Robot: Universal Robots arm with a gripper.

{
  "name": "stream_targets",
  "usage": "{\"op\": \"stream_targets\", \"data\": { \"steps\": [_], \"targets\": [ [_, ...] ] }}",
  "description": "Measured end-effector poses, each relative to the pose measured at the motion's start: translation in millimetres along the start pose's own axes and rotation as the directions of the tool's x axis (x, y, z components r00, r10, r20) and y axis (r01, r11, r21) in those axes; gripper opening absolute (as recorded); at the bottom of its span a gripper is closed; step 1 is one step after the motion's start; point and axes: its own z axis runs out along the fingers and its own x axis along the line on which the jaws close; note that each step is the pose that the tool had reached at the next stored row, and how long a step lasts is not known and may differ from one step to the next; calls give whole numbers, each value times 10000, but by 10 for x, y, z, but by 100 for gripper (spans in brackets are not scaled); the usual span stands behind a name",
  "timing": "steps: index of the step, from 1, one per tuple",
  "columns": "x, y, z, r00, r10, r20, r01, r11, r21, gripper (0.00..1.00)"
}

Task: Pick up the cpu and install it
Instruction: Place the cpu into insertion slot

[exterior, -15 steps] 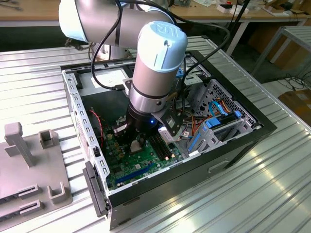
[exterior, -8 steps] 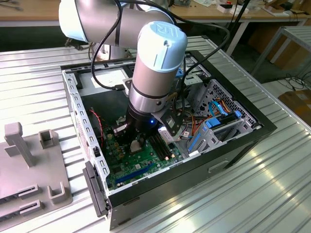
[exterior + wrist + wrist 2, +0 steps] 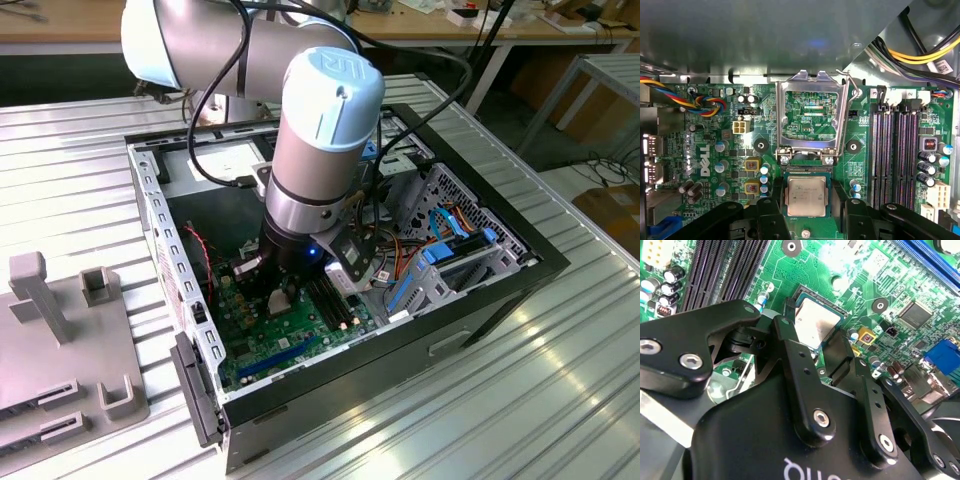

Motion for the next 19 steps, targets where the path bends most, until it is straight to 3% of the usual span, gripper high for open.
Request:
{"op": "stream_targets", "data": {
  "steps": [19],
  "targets": [
    [-1, 12, 5, 10000, -1, 1, 1, 10000, -17, 47]
  ]
}}
